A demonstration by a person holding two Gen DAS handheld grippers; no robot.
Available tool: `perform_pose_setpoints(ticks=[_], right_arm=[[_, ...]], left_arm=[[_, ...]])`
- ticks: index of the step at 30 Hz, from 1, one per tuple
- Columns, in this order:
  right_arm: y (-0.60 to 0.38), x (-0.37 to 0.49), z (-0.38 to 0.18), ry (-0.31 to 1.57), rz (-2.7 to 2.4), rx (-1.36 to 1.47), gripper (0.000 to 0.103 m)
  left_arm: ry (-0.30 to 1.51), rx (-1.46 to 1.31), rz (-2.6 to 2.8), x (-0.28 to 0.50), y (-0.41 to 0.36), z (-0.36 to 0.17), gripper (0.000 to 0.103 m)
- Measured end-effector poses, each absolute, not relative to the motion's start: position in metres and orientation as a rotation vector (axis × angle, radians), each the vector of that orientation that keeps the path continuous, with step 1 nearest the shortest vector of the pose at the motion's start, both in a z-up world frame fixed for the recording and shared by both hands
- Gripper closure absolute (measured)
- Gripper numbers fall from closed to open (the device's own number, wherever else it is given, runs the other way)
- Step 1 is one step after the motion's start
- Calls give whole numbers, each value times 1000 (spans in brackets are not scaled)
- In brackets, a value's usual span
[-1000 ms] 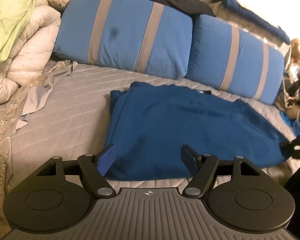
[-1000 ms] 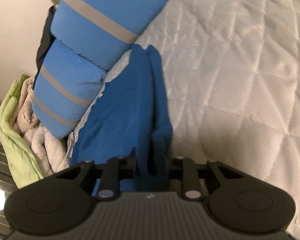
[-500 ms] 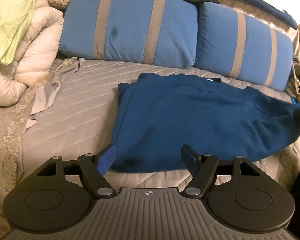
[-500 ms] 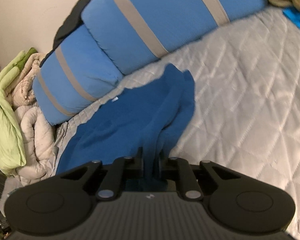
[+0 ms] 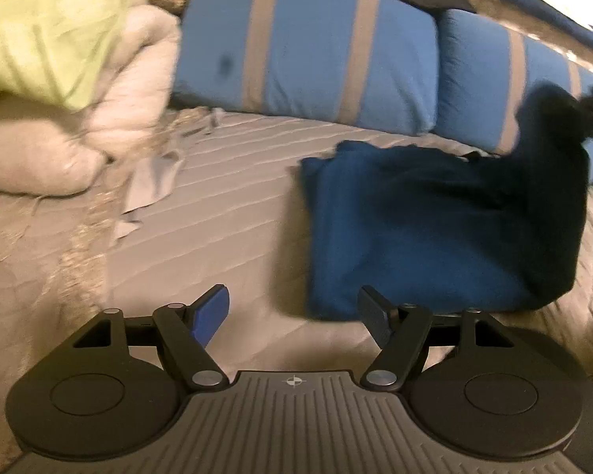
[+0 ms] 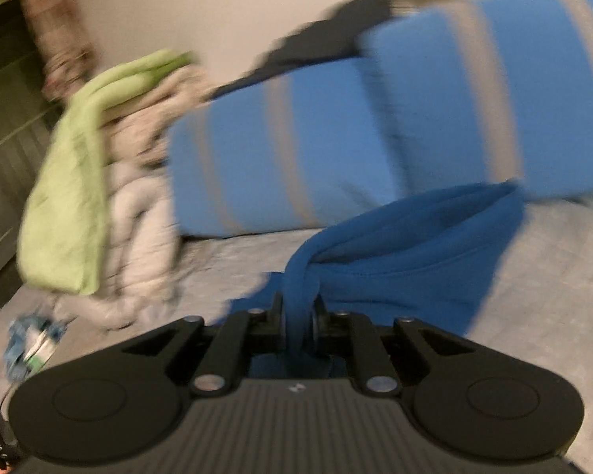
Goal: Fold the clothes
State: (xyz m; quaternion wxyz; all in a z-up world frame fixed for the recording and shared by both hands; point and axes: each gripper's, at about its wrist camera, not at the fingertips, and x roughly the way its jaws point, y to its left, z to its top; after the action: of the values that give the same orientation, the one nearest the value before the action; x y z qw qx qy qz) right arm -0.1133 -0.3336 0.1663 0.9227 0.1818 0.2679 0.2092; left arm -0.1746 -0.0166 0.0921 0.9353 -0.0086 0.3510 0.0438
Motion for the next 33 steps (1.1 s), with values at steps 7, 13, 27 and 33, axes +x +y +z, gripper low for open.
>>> perform_pose_setpoints(ticks=[7, 13, 27, 33], right_arm=[[-154, -105, 134, 685, 712, 47, 91], [-98, -100, 85, 861, 703, -91, 91], [-109, -97, 96, 826, 780, 8, 86], [-139, -96, 108, 748, 836, 192, 30]], left_arm=[[753, -74, 171, -196, 21, 86, 32], [776, -94, 181, -207, 36, 80, 32], [780, -120, 134, -204, 28, 75, 32], [741, -158, 88, -205, 25, 82, 32]])
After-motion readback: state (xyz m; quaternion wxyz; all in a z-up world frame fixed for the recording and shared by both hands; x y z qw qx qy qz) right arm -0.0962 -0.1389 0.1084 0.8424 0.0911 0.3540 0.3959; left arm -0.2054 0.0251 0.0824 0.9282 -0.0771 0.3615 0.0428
